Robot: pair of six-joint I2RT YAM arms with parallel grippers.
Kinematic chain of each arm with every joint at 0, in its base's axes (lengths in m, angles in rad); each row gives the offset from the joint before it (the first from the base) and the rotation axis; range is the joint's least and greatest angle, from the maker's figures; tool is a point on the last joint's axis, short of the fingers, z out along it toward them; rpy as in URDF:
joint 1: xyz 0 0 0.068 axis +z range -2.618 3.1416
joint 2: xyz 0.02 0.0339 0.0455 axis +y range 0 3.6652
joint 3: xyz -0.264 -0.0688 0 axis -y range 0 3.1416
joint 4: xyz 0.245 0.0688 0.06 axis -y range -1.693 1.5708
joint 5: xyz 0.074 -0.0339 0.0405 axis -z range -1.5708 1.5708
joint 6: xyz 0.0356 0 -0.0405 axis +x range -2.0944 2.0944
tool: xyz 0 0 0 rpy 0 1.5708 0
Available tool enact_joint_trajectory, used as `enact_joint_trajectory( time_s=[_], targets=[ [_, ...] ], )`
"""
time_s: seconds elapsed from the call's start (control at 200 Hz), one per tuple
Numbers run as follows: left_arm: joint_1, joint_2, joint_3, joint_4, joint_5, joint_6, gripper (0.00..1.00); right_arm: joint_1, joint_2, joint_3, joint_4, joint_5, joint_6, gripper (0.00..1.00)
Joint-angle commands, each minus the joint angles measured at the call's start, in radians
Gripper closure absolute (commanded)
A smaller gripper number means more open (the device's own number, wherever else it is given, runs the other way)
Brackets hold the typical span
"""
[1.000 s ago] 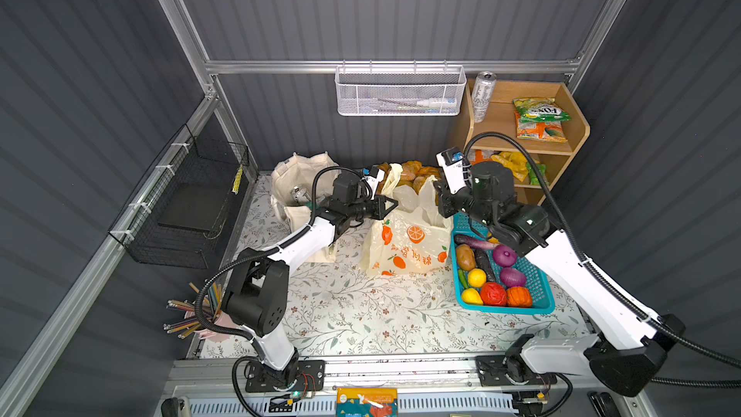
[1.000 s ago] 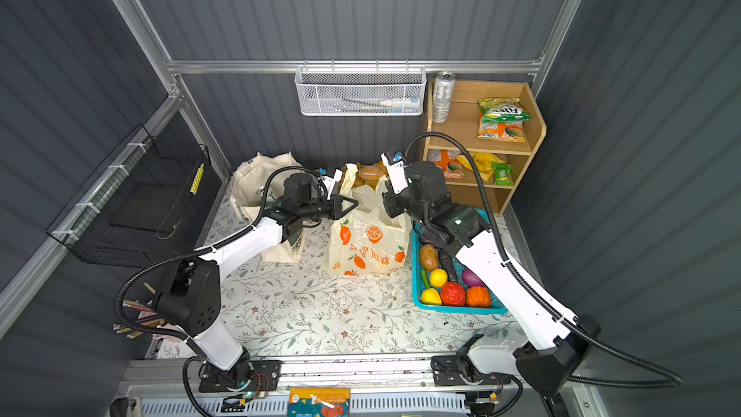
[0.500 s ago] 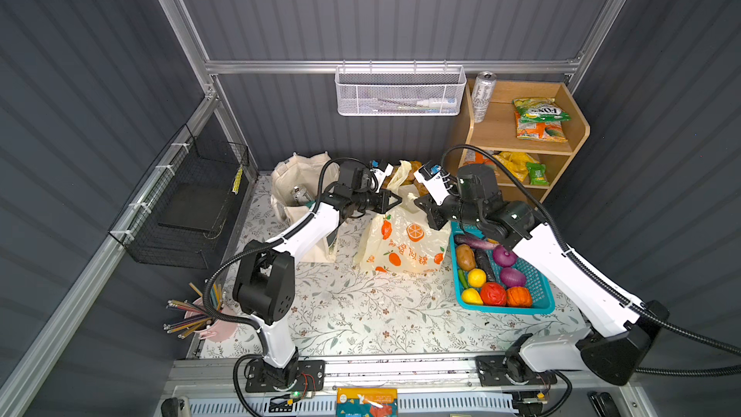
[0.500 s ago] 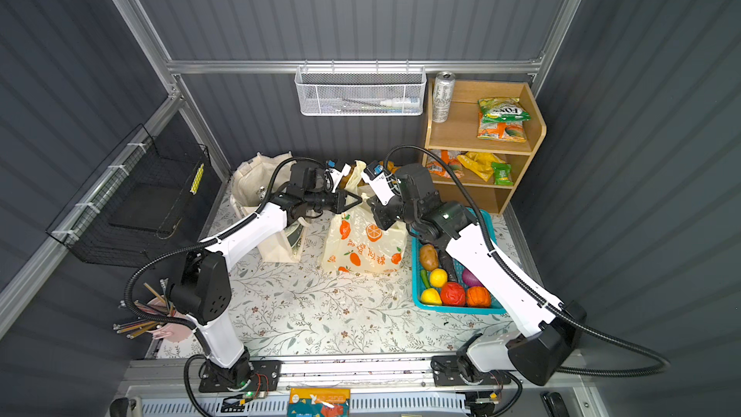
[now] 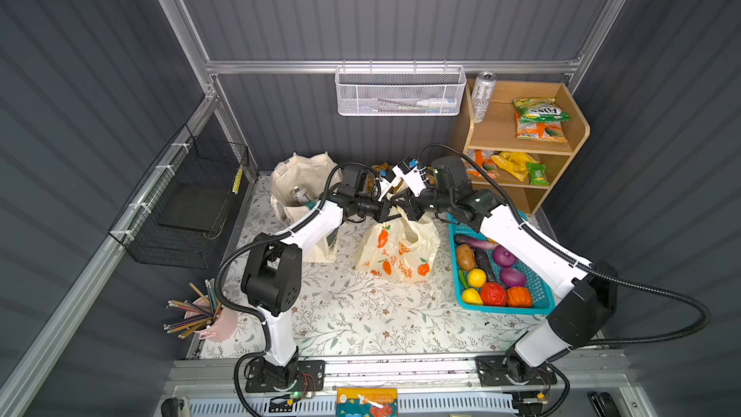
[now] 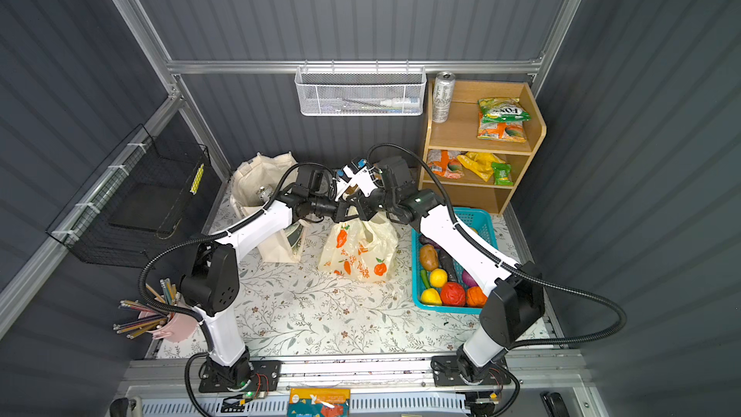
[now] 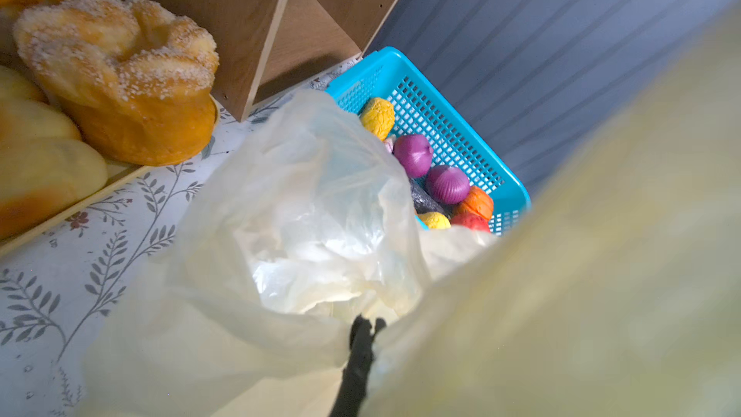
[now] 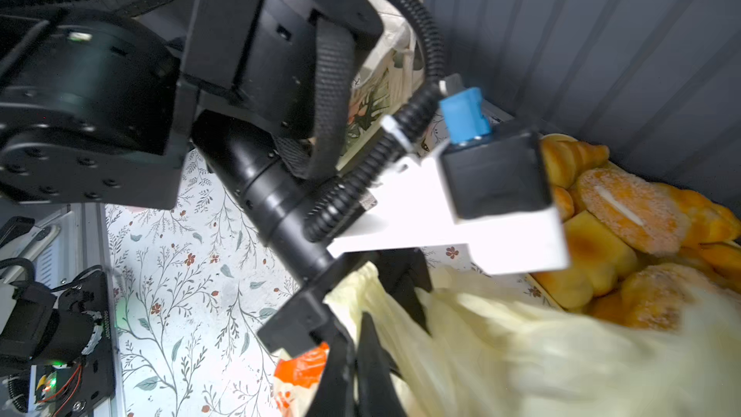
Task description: Place the mixed food into the grocery bags and tie them
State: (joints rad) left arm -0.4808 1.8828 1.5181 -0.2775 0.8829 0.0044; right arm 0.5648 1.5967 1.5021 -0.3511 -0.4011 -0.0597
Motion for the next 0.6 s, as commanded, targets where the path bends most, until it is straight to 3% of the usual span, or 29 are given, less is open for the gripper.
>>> enact_joint_trajectory(
  time_s=[0.0, 0.2, 0.595],
  targets=[
    [-0.007, -0.029, 0.043, -0.091, 0.089, 0.117, 1.0, -0.037, -0.023, -0.024, 0.046, -0.036, 0.023, 1.0],
    [-0.003, -0.022, 0.104, -0.198, 0.151, 0.201, 0.72, -0.04, -0.018, -0.034, 0.043, -0.048, 0.02, 1.0],
    [0.023, -0.039, 0.132, -0.188, 0.267, 0.202, 0.58, -0.04, -0.016, -0.049, 0.041, -0.056, 0.015, 1.0]
  ],
)
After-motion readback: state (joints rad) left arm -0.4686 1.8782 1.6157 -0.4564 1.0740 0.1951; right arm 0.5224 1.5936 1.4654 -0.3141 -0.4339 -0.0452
